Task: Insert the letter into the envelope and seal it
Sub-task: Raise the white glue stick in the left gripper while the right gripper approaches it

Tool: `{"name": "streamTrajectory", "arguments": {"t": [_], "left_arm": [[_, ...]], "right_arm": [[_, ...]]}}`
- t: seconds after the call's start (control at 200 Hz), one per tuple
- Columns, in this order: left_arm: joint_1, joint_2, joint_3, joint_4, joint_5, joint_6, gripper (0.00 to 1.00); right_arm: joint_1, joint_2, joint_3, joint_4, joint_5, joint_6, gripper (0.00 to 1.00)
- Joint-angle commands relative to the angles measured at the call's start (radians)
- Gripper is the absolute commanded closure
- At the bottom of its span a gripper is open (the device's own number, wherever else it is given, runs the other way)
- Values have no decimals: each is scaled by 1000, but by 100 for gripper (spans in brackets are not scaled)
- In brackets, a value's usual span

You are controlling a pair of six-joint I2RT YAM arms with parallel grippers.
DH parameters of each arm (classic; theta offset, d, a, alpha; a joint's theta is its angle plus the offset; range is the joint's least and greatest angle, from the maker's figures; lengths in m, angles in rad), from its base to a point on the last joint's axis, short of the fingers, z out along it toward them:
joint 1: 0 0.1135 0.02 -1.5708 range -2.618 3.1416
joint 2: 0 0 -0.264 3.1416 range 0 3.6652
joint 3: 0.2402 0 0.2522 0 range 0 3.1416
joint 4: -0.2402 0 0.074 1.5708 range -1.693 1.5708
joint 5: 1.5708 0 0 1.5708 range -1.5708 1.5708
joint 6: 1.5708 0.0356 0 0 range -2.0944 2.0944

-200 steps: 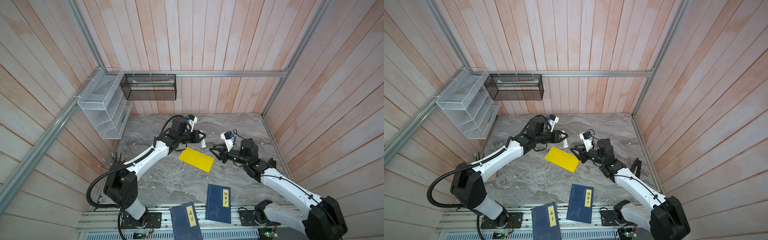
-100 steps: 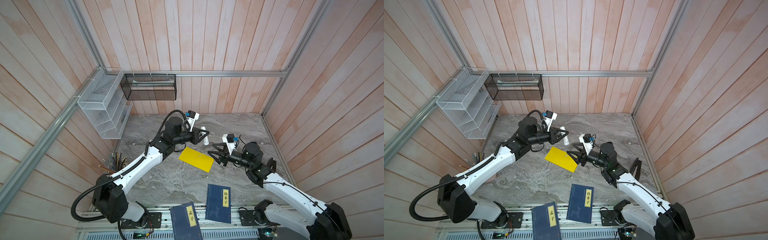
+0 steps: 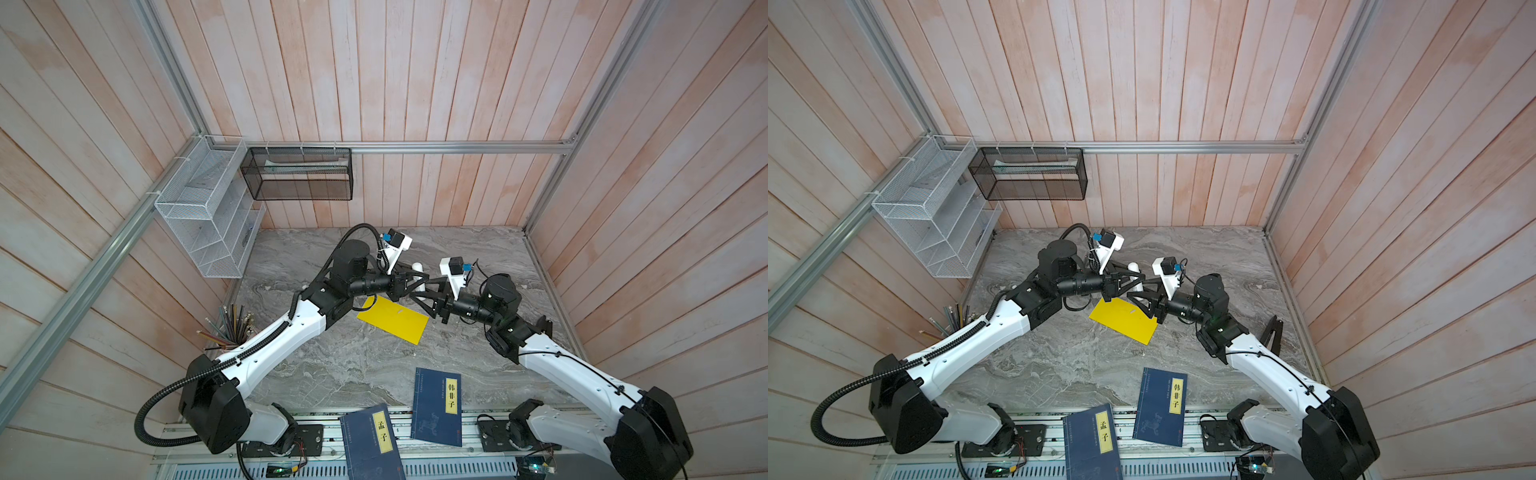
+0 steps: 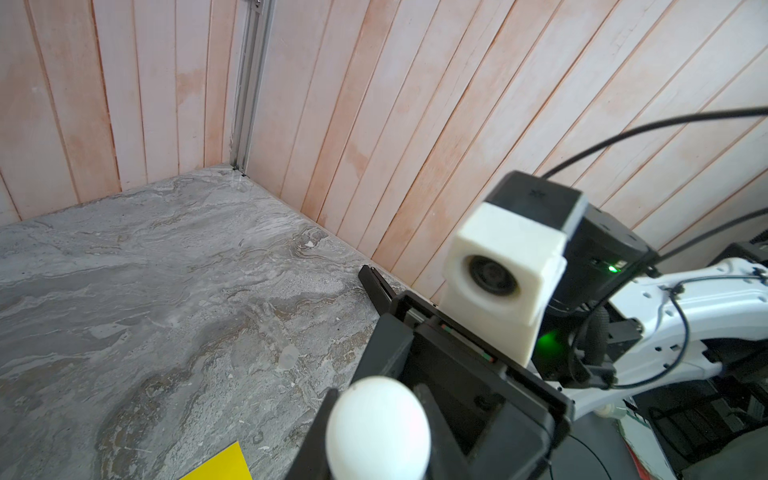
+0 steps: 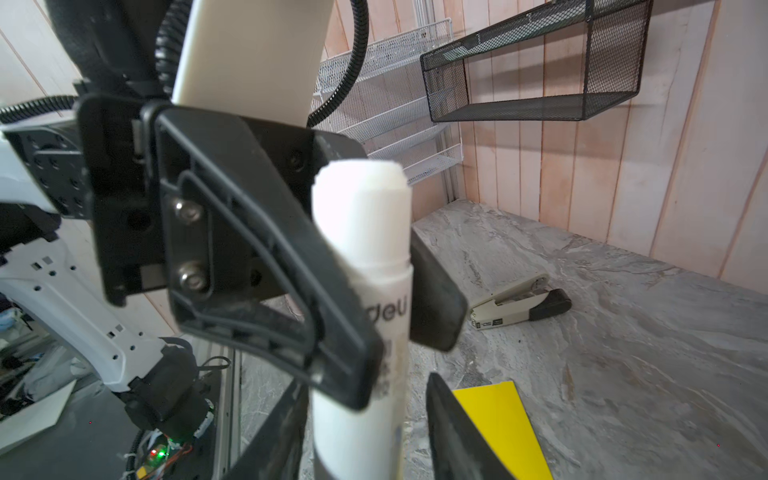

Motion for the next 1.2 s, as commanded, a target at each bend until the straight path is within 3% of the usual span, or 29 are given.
{"name": "streamTrajectory", "arguments": {"t": [0.0,0.225,0.335,0.42,0.54,0.755,1.015,1.195], "left_arm": [[-7,-25,-4,18,29,52,100],[-9,-35,8,-29,21,98,100],[-11,-35,17,-55,19,117,97],[-13,-40,12,-46,10,116,86],[-13,-58,-20,2,5,89,66],[-11,-101,-117,129,9,18,52],[-5,-86,-145,237,43,-48,51],[-1,-64,-152,302,67,-87,56]], "right_arm": [[6,20,35,36,-39,35,61],[7,24,44,40,-61,52,73],[7,26,46,50,-66,66,84],[6,29,45,63,-66,78,93],[7,29,38,100,-63,95,95],[7,26,25,150,-54,122,95],[8,30,20,170,-63,136,95],[12,28,6,186,-70,140,94]]}}
